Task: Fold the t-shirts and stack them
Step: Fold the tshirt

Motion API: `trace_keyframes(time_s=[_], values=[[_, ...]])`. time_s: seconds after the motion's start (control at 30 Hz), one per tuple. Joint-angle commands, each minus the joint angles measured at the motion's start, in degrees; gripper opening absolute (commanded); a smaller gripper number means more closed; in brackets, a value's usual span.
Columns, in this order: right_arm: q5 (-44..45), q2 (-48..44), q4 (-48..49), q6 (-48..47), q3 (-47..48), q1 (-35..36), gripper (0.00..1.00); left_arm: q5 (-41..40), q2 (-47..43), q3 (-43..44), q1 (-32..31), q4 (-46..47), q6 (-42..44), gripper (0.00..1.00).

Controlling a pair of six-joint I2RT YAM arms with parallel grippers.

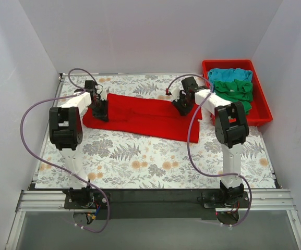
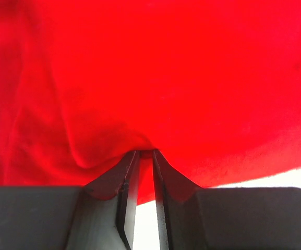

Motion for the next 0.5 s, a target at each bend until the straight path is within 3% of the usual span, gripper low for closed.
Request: trace_keyframes(time_s=[0.0,0.1,0.2,0.23,0.33,0.47], values=[[-1.28,-4.48,-7.64,-0.11,-10.38,0.33,0.37,-4.57,6.61,6.49,0.86,3.19,3.52,0.16],[-4.09,-11.78,-9.31,0.68,-20.74,3.05,0.36,-1.16,14.85,18.17,0.86,1.88,5.19,0.16],[-7.34,-21.08,-9.76,2.7,-28.5,11.38,0.36,4.12,21.71,30.74,0.51,0.39,5.55,0.16],[-9.09,-23.04,-9.76,4.19,-31.92,17.24,0.36,5.26,23.22,33.64,0.16,0.03,5.38,0.16],[-14.1,-27.8,-9.93,7.44,-32.75,26.16,0.38,10.19,26.84,43.76,-1.07,-0.67,4.24,0.17],[-16.22,-28.94,-11.16,9.92,-27.05,26.09,0.39,14.41,23.42,44.58,-1.33,2.57,-0.68,0.19]])
